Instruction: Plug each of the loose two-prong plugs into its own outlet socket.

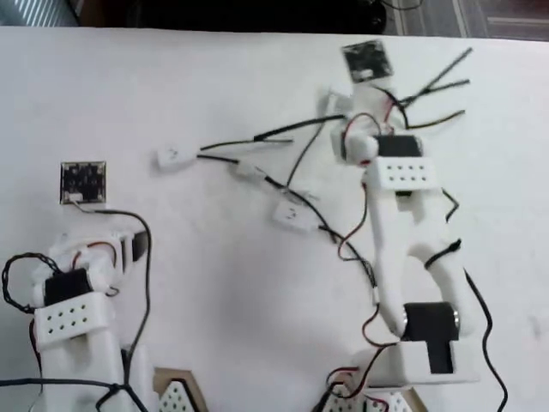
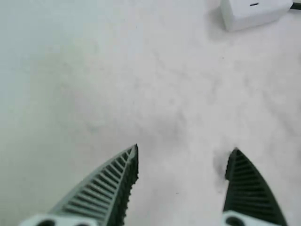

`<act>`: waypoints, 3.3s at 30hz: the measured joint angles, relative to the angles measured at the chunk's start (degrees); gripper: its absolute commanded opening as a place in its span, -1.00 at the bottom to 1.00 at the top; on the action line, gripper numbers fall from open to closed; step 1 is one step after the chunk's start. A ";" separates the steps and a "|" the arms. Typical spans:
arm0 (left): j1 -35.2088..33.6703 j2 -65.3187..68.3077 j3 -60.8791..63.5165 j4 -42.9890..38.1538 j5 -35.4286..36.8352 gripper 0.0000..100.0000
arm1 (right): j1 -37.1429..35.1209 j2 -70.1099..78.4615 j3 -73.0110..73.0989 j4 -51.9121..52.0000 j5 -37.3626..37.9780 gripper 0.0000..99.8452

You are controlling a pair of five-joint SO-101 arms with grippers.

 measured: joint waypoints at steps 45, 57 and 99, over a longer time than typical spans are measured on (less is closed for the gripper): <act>0.00 0.00 0.09 0.00 0.00 -0.41 | -2.20 19.69 -38.24 48.26 -4.40 -0.23; 0.00 0.00 0.09 0.00 0.00 -0.41 | -13.80 12.92 -29.45 50.90 -4.31 -0.23; 0.00 0.00 0.09 0.00 0.00 -0.41 | -25.14 10.11 8.62 11.87 -1.85 -0.48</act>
